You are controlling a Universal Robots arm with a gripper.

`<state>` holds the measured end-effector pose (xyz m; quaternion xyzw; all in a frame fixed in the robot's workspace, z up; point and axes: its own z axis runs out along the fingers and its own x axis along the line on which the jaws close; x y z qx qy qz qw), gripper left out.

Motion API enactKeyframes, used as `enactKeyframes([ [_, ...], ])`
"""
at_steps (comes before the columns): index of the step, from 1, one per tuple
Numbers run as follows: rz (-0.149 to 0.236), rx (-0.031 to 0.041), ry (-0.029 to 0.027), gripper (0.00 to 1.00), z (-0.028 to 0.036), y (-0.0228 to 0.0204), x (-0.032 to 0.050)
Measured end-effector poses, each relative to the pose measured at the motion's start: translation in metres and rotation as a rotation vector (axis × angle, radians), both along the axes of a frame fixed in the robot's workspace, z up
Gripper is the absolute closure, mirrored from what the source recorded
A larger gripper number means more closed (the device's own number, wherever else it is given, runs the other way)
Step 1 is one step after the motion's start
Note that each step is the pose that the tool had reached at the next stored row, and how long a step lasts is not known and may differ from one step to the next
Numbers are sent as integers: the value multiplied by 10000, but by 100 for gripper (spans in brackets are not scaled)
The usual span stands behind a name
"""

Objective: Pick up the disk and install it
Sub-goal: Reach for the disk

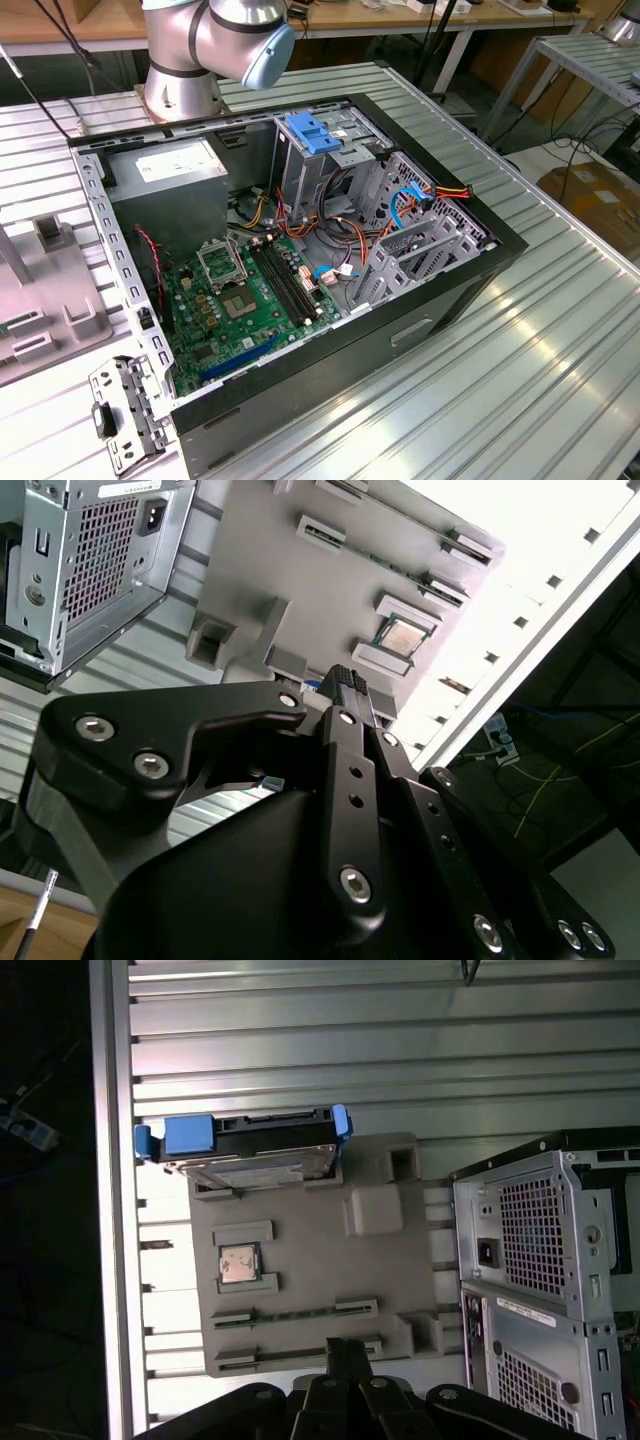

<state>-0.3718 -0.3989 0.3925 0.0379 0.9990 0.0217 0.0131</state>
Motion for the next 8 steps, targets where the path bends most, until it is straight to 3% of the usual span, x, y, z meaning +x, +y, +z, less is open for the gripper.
enactKeyframes([
  [5, 0, 0, -1, 89, -3, 22, -22],
  [8, 0, 0, 0, 89, -6, 58, -43],
])
